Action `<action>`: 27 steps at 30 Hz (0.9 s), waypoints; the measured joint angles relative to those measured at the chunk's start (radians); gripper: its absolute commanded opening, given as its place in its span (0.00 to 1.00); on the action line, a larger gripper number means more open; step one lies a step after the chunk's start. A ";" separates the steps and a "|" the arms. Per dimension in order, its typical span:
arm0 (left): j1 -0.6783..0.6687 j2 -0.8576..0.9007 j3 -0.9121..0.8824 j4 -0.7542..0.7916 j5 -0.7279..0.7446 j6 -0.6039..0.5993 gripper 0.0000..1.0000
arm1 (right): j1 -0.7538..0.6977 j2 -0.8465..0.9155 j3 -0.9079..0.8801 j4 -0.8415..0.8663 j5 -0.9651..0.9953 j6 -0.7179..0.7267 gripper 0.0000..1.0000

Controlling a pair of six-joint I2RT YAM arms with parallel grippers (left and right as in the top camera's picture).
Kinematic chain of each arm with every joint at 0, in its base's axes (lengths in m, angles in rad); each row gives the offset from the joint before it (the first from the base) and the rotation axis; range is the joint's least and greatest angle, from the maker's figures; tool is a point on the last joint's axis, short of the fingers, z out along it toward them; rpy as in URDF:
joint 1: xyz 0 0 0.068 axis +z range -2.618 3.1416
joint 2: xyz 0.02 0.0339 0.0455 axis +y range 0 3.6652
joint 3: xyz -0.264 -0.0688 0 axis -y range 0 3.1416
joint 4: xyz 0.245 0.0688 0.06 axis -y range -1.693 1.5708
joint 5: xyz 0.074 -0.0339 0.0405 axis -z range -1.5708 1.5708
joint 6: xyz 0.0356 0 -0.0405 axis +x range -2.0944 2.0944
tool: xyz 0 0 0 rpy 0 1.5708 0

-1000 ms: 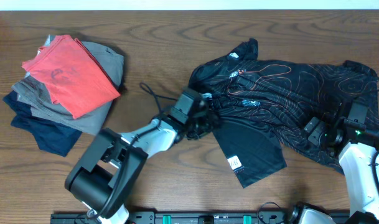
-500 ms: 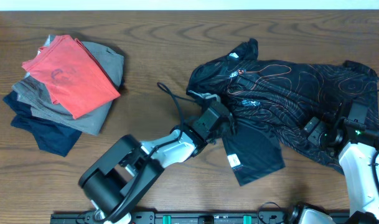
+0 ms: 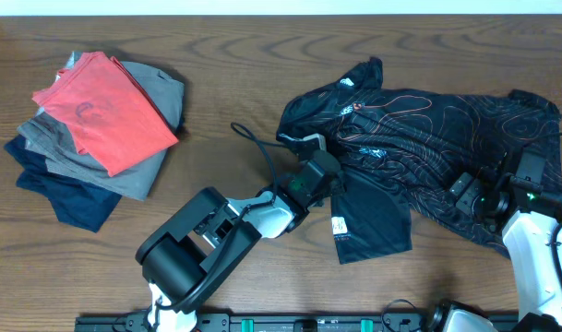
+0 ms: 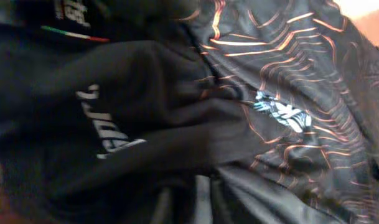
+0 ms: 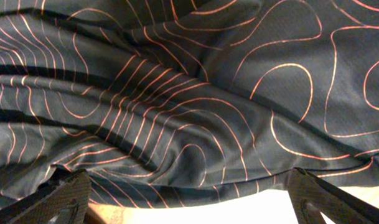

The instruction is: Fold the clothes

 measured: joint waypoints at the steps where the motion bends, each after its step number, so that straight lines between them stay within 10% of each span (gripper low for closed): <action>1: 0.000 0.003 -0.002 -0.002 -0.002 0.001 0.06 | 0.000 0.000 0.000 0.000 -0.001 0.000 0.99; 9: 0.013 -0.026 -0.003 -0.073 0.034 0.040 0.06 | 0.000 0.000 0.000 0.000 -0.003 0.000 0.99; 19: 0.127 -0.354 -0.040 -0.856 0.016 0.087 0.06 | 0.000 0.000 0.000 0.000 -0.003 0.000 0.99; 27: 0.153 -0.385 -0.042 -0.846 -0.008 0.085 0.17 | 0.000 0.000 0.000 -0.002 -0.004 0.000 0.99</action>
